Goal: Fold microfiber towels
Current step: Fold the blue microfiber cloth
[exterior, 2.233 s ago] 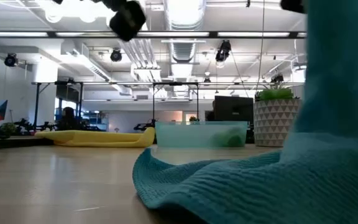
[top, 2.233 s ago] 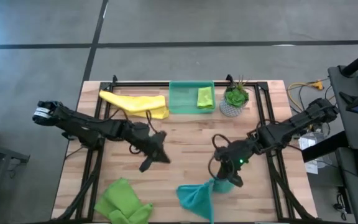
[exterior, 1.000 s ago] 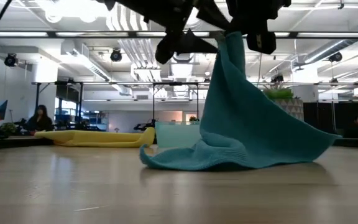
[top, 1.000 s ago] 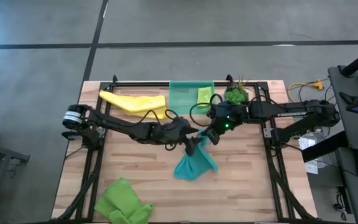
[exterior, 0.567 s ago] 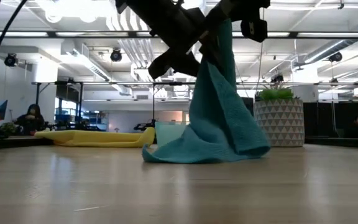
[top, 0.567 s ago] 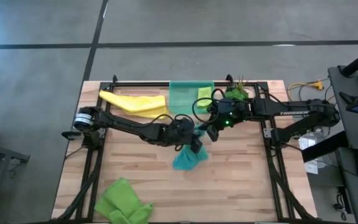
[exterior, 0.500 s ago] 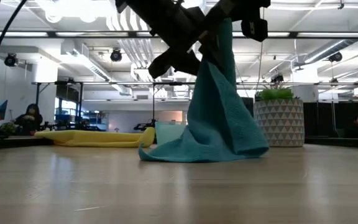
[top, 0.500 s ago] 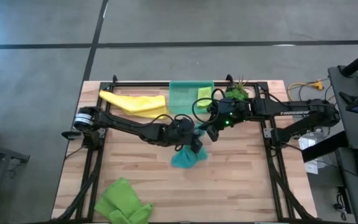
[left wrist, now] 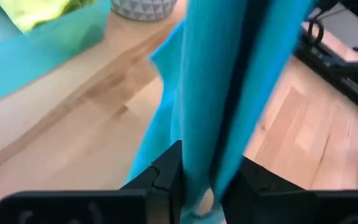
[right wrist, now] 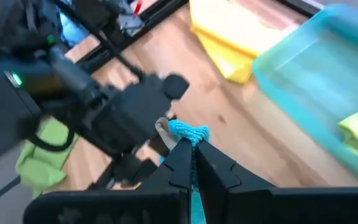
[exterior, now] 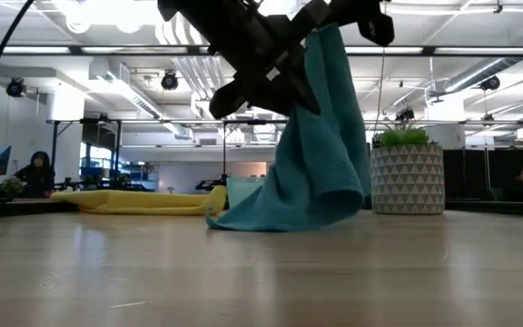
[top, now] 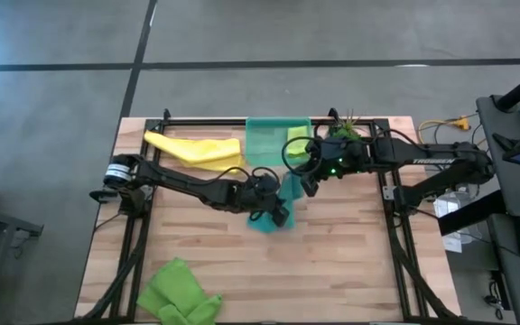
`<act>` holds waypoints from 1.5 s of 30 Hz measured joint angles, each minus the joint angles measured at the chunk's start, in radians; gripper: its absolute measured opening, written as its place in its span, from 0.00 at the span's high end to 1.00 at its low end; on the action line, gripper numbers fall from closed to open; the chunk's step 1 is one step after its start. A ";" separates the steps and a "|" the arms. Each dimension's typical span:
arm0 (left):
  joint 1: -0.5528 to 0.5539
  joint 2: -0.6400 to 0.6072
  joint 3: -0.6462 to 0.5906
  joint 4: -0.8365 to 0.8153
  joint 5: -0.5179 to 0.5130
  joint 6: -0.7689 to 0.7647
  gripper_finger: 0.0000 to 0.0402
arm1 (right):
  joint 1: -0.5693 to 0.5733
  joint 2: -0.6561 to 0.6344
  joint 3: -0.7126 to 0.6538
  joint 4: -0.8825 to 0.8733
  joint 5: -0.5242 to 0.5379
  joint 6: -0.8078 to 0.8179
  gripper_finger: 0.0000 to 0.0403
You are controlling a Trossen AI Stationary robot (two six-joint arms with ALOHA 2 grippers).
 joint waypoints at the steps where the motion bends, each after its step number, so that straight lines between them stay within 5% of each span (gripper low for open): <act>1: -0.001 0.000 -0.001 0.000 0.003 0.000 0.83 | 0.000 0.000 0.006 -0.001 0.008 0.000 0.98; 11: -0.002 0.006 -0.003 0.004 0.007 -0.025 0.83 | 0.000 0.000 0.049 -0.010 0.049 -0.006 0.98; 23: -0.005 -0.019 -0.005 -0.080 0.214 -0.007 0.99 | 0.000 -0.017 0.106 -0.232 0.067 -0.058 0.98; 28: -0.001 -0.109 -0.005 -0.153 0.411 0.130 0.99 | 0.006 -0.070 0.101 -0.317 0.046 -0.059 0.98; 33: 0.012 -0.218 -0.007 -0.156 0.780 0.173 0.99 | 0.024 -0.133 0.096 -0.385 -0.216 -0.033 0.98; 37: -0.012 -0.274 -0.011 -0.152 0.937 0.099 1.00 | 0.138 -0.173 0.059 -0.401 -0.358 0.051 0.98; 45: -0.115 -0.248 -0.015 -0.120 1.013 0.050 1.00 | 0.525 -0.181 -0.108 -0.150 -0.354 0.354 0.98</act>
